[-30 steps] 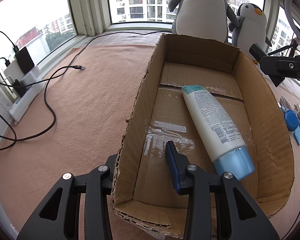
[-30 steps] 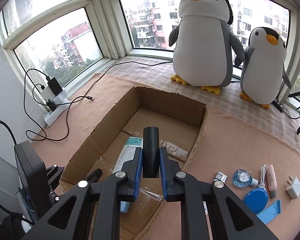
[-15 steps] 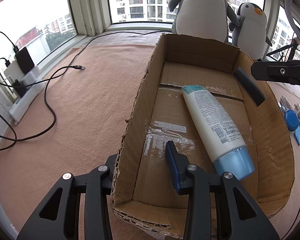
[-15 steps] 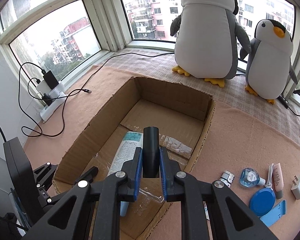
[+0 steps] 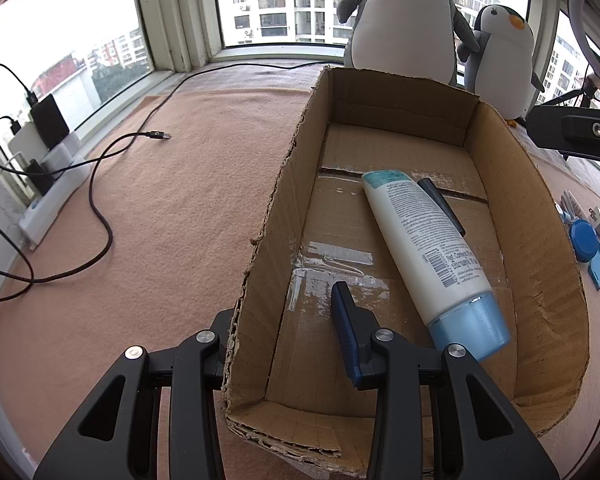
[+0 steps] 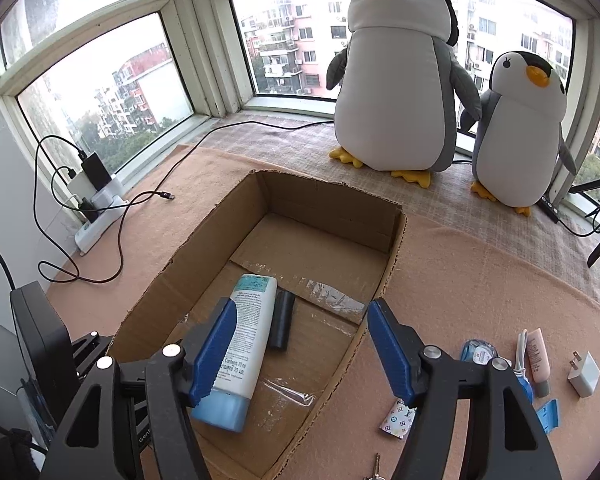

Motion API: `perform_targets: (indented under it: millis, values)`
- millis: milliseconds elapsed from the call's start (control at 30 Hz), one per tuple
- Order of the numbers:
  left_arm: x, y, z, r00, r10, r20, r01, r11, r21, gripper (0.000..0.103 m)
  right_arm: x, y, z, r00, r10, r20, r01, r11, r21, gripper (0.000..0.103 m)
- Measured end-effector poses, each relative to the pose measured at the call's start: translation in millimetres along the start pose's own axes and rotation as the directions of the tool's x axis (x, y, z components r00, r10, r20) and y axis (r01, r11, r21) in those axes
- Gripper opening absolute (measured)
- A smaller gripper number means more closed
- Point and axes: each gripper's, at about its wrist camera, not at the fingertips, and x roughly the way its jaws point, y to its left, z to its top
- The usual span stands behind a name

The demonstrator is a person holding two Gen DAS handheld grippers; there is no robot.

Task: Organize rigid objects
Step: 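Carry the black cylinder with the right gripper into the box and release, then move the right gripper to the blue round case and grasp it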

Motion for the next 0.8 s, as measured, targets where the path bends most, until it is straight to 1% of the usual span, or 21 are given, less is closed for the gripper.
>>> perform_targets:
  millis: [233,500,600,667,800]
  values:
    - [-0.1,-0.3,-0.1,1.000,0.000,0.000,0.000,1.000,0.000,0.036,-14.1,-17.3,-9.9,1.000,-0.013,0.010,0.013,1.000,0.022,0.064]
    - [0.0,-0.1,0.0,1.000,0.000,0.000,0.000,1.000,0.000,0.036,-37.6,-68.7,-31.8,1.000,-0.021,0.017,0.020,0.996,0.087,0.064]
    - [-0.2,-0.6,-0.3,1.000,0.000,0.000,0.000,1.000,0.000,0.036,-43.7,-95.8,-42.0,1.000,-0.018,0.007,0.017,0.990,0.139,0.064]
    - [-0.1,-0.4,-0.2,1.000,0.001,0.000,-0.001,1.000,0.000,0.036,-46.3,-116.6,-49.2,1.000,-0.001,-0.001,0.001,0.982,0.189,0.064]
    - [0.6,-0.3,0.3,1.000,0.005,0.000,-0.005,1.000,0.004,0.036,-47.1,-157.8,-60.6,0.999,0.044,-0.005,-0.040,0.946,0.321,0.064]
